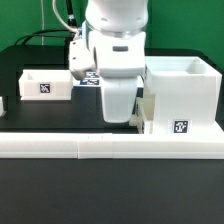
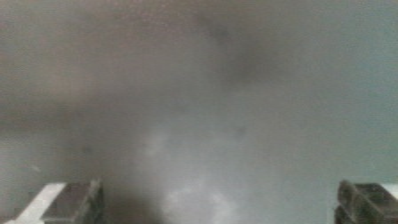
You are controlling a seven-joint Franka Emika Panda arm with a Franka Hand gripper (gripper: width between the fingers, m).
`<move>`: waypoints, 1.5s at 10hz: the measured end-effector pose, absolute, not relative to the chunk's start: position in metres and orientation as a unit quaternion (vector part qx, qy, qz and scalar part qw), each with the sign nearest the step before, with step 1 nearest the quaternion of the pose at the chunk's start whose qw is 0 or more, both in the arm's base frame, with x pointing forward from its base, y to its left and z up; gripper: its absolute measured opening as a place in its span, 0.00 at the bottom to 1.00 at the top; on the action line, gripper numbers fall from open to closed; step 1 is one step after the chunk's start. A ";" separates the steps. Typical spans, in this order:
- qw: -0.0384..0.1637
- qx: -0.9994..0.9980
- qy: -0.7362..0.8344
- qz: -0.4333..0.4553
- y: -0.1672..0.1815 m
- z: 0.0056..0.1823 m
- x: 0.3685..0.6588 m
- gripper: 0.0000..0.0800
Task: Assemble drawer
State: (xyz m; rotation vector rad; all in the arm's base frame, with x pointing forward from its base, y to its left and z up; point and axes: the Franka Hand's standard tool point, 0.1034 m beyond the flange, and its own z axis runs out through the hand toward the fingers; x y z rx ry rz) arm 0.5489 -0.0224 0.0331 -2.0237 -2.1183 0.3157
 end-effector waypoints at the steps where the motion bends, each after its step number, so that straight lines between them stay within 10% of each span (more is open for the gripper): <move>1: 0.084 -0.693 -0.709 0.097 -0.036 0.041 0.547 0.81; 6: 0.040 -0.747 -0.664 0.023 -0.074 0.076 0.518 0.81; 15: 0.028 -0.865 -0.500 0.021 -0.083 0.073 0.483 0.81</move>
Offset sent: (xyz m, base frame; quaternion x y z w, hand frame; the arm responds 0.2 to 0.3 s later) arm -0.0222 -0.0173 0.0328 -0.0908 0.0780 0.0602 0.9910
